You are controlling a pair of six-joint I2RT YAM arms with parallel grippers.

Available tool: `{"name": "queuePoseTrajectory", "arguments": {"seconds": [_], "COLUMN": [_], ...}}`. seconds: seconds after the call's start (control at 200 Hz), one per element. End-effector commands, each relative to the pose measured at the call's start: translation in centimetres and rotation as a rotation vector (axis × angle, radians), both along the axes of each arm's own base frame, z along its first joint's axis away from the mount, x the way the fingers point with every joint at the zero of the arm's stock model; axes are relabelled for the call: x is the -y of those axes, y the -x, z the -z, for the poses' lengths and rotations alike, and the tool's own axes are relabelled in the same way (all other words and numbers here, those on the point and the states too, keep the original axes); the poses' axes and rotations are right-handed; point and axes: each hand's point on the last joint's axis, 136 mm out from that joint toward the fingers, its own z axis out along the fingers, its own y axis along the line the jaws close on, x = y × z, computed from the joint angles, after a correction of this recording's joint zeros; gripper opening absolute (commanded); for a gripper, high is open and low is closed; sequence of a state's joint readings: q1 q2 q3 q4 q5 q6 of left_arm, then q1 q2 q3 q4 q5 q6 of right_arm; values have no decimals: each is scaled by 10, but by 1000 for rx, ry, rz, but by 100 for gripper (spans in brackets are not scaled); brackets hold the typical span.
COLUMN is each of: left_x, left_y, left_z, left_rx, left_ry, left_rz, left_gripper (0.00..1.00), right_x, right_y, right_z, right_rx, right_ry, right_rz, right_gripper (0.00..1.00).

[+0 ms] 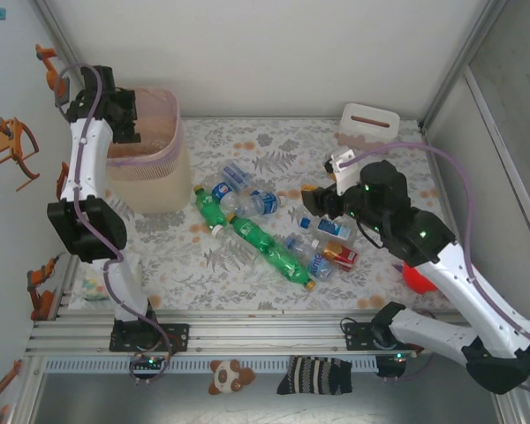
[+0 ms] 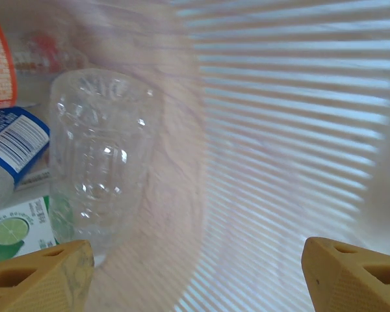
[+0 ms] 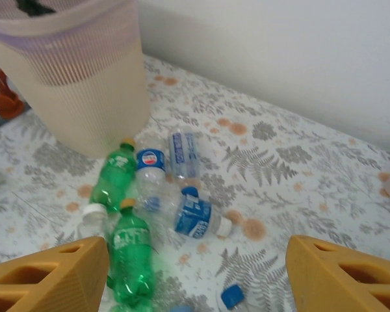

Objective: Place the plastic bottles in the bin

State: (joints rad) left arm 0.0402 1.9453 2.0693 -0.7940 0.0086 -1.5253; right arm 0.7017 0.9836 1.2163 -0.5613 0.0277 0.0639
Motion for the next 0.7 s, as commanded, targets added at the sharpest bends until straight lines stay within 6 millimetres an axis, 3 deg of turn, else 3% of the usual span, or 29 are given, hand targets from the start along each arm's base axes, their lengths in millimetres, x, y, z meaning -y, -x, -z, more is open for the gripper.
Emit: {"name": "queuePoseTrajectory", "arguments": {"seconds": [0.0, 0.391, 0.551, 0.696], "left_x": [5, 36, 51, 62], "left_y": [14, 49, 79, 110], "left_z": [-46, -123, -131, -126], "left_rx": [86, 371, 469, 488], "left_ry": [-16, -140, -181, -201], "left_rz": [58, 346, 449, 530], "left_gripper": [83, 83, 83, 85], "right_x": [9, 2, -1, -3], "right_y": [-4, -43, -58, -71], "right_z": [16, 120, 162, 198], "right_rx": [-39, -330, -438, -513], "right_ry": [136, 525, 649, 733], "right_rz": [-10, -90, -119, -132], "right_gripper": [70, 61, 59, 58]}}
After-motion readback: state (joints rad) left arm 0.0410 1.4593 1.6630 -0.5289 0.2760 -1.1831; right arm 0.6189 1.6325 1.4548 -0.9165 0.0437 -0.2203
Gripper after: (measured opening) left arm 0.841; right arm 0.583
